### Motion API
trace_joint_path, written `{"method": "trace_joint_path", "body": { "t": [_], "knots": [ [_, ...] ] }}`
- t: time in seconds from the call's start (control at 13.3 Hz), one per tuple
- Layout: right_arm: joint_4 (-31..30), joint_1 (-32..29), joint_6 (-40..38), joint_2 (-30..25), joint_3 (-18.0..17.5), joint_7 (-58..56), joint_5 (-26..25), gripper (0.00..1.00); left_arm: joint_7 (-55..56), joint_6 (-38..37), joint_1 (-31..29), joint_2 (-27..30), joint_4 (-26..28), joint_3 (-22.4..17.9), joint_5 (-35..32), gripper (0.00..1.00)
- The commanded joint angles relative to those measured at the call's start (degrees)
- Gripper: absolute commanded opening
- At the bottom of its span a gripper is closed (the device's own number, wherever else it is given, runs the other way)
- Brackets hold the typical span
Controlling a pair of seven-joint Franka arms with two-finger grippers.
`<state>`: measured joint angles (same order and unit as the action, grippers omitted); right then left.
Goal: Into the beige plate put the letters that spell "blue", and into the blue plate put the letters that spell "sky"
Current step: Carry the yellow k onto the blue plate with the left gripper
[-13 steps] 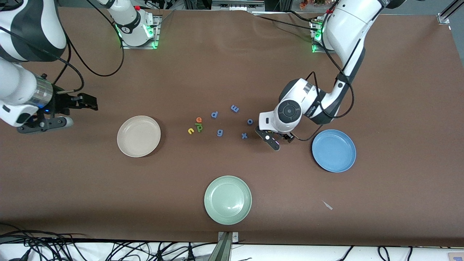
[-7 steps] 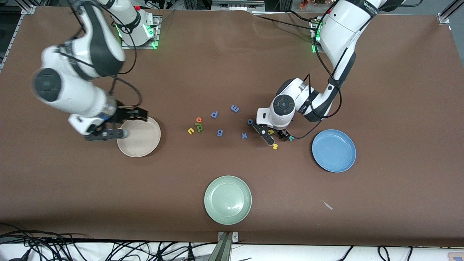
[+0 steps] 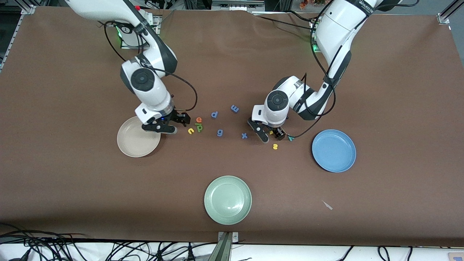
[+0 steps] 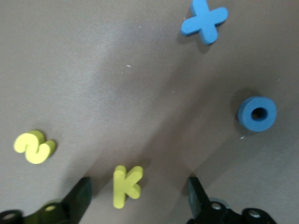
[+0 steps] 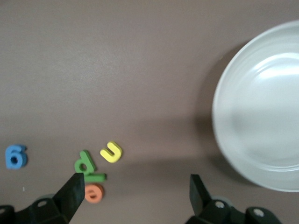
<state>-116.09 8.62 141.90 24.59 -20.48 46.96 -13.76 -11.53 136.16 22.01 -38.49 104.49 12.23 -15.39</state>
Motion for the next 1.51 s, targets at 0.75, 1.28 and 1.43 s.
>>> {"method": "trace_joint_path", "body": {
  "t": [0.75,1.28,1.43],
  "knots": [
    [3.76,4.38,12.78,13.02,3.34,17.97,-6.36,0.91,-3.48,-16.86,-3.27,8.08,-3.32,-0.98,-2.54,0.04],
    [4.20,4.83,12.70,13.82,3.87,20.01,-9.27,0.60,-17.12,-17.77,-18.47,8.09,-4.83,-0.98,-2.80,0.06],
    [4.20,4.83,12.43,13.65,3.87,20.01,-9.27,0.45,-20.10,-14.36,-20.85,5.89,-4.48,-0.98,-2.80,0.08]
  ]
}}
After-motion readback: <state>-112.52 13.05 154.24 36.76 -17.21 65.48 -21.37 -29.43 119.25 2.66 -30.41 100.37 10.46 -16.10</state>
